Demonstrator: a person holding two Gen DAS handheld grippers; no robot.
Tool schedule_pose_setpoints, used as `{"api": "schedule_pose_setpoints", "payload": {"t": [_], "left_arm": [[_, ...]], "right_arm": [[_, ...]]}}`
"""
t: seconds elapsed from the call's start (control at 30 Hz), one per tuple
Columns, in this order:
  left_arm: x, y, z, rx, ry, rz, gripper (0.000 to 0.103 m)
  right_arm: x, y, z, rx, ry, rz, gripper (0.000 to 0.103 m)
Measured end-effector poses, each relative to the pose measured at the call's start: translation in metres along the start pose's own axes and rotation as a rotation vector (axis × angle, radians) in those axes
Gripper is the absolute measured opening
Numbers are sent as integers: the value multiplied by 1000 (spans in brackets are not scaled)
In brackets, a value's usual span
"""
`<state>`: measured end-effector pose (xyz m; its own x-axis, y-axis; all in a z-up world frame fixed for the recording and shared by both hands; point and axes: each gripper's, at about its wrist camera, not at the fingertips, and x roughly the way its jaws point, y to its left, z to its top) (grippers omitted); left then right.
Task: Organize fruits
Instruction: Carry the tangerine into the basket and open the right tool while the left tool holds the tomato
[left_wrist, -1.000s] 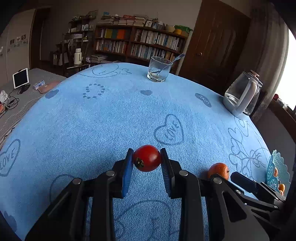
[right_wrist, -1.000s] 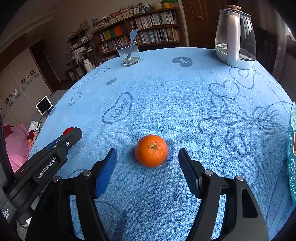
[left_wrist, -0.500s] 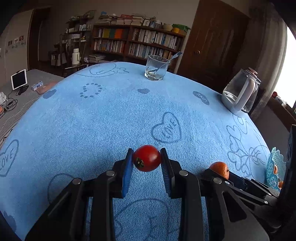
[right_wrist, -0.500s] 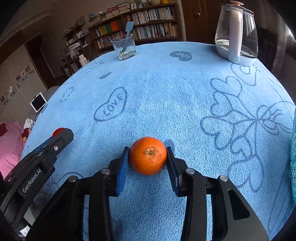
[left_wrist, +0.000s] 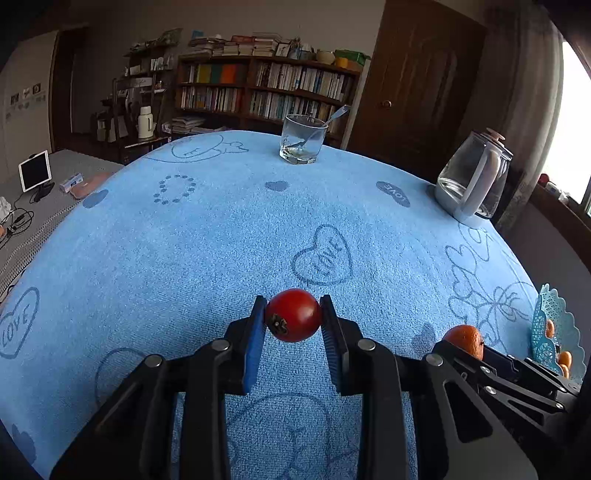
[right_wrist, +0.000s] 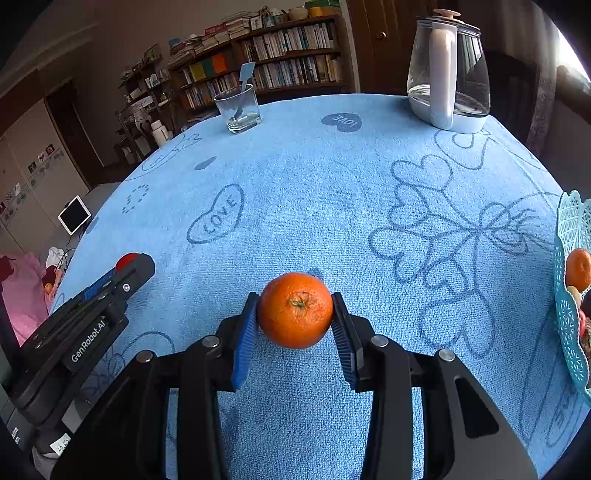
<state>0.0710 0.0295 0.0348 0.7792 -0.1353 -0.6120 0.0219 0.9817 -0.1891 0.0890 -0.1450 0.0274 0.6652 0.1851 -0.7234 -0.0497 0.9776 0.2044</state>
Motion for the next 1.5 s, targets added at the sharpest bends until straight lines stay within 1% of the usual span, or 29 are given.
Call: {"api": "schedule_pose_setpoints", "payload": {"t": [0.53, 0.7, 0.93, 1.1, 1.3, 1.5], "left_arm": [[-5, -9, -2, 32, -5, -33, 30], [-7, -19, -4, 63, -4, -66, 30], [-6, -31, -8, 98, 26, -138, 30], [-5, -35, -11, 103, 50, -180, 30], [-6, -38, -12, 112, 50, -184, 30], [-5, -38, -12, 111, 49, -184, 30]], "right_arm": [[-21, -12, -6, 36, -31, -26, 40], [-30, -20, -8, 52, -44, -38, 40], [-42, -37, -11, 96, -67, -65, 40], [-54, -56, -11, 126, -92, -94, 40], [-74, -89, -4, 197, -134, -136, 40], [-91, -128, 1, 275, -164, -196, 40]]}}
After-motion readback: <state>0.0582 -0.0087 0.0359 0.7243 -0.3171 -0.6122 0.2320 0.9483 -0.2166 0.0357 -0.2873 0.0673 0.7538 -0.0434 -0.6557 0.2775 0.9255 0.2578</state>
